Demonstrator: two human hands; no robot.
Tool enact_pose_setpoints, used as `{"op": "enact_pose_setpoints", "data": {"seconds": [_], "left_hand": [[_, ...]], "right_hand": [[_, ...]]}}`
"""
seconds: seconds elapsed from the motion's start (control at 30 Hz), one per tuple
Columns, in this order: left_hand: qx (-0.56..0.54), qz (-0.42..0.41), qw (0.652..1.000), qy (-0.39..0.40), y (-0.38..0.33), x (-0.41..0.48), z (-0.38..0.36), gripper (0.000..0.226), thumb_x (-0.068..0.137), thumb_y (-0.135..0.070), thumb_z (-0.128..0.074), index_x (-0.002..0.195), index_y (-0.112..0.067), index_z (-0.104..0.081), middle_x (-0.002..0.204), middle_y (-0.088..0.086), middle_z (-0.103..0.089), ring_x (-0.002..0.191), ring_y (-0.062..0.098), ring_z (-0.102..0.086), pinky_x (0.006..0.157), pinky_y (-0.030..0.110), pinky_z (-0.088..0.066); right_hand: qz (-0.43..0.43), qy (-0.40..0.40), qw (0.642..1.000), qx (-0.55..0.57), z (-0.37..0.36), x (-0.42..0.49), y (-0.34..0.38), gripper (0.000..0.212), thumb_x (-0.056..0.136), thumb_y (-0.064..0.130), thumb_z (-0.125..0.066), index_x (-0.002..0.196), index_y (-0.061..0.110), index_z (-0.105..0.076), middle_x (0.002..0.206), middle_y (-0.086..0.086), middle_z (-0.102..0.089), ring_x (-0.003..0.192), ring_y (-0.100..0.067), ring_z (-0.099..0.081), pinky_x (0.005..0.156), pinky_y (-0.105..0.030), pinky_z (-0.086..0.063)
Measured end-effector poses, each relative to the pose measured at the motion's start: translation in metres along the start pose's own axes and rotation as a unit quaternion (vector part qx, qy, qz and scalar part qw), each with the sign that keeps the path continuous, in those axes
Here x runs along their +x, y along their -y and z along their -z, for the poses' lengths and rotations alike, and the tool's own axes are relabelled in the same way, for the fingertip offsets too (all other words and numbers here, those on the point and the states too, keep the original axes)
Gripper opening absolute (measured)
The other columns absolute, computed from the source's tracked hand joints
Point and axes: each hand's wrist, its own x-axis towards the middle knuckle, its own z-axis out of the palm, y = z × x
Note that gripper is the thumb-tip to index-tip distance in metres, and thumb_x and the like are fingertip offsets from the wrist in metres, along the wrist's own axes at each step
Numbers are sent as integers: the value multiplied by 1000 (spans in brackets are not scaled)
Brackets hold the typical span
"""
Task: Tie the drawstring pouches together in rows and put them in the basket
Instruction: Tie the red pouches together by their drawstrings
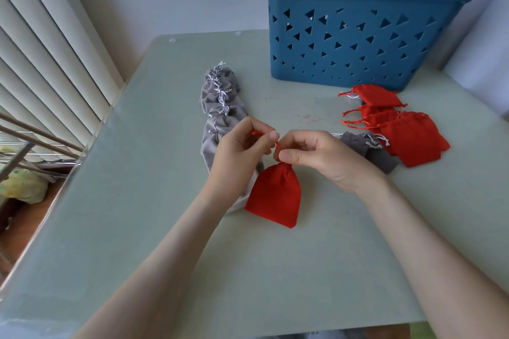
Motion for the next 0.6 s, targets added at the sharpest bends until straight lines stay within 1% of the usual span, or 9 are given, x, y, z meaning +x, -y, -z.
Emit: {"op": "enact_pose_setpoints", "data": {"seconds": [0.07,0.17,0.23,0.3,0.33,0.37,0.43,0.53,0.6], "left_hand": [[28,-3,1000,-12,-1,-1,-2,17,89,-10,-64,74,-17,-60,66,-7,-58,58,0,-50,52,10,-41],[45,-2,999,-31,0,-1,-2,18,88,-14,-65,72,-18,-60,64,-8,-59,55,2,-50,51,12,-42],[65,1,997,-30,4,0,-1,20,90,-19,-64,71,-23,-60,60,-12,-59,57,7,-52,55,20,-45],[113,4,993,-13,10,1,1,22,93,-26,-60,71,-30,-61,63,-14,-60,62,9,-54,67,31,-48],[136,1,991,0,13,2,1,21,94,-28,-59,72,-30,-61,66,-14,-61,65,7,-55,72,33,-48],[149,-1,989,10,14,2,1,20,94,-28,-58,74,-30,-62,69,-14,-63,69,6,-56,76,33,-47],[151,7,988,22,15,2,0,19,94,-27,-58,75,-29,-63,73,-14,-64,73,3,-57,79,30,-45],[152,28,987,34,14,2,-1,16,93,-26,-59,78,-26,-64,76,-11,-66,73,2,-55,77,24,-42],[156,36,986,44,16,3,-1,15,93,-27,-60,79,-24,-64,74,-9,-65,70,2,-54,73,24,-40]], "right_hand": [[4,-13,1000,-4,-1,2,-1,12,86,5,-63,80,16,-64,81,0,-64,82,-9,-56,79,-18,-43],[18,-26,999,12,-2,3,-1,14,86,-1,-62,85,13,-63,74,5,-63,72,-4,-58,74,-14,-45],[29,-43,998,35,-2,3,0,17,85,-6,-61,87,11,-62,70,6,-64,68,-3,-60,70,-15,-47],[41,-59,997,41,-3,3,2,17,85,-7,-60,85,10,-61,67,6,-66,66,-3,-60,68,-15,-48],[46,-69,996,43,-3,3,2,16,85,-7,-60,85,9,-61,68,6,-67,66,-3,-60,67,-14,-48],[50,-81,995,44,-3,3,2,16,85,-7,-60,86,9,-60,68,5,-66,66,-2,-60,67,-14,-47],[56,-105,992,41,-3,3,3,16,86,-6,-60,88,10,-58,70,1,-64,65,-2,-59,67,-13,-47],[61,-104,993,17,-3,3,2,20,88,-2,-59,97,16,-61,73,0,-63,71,-2,-59,73,-12,-45],[63,-102,993,1,-4,3,1,22,89,-1,-59,96,18,-64,74,2,-63,72,-1,-59,74,-12,-45]]}}
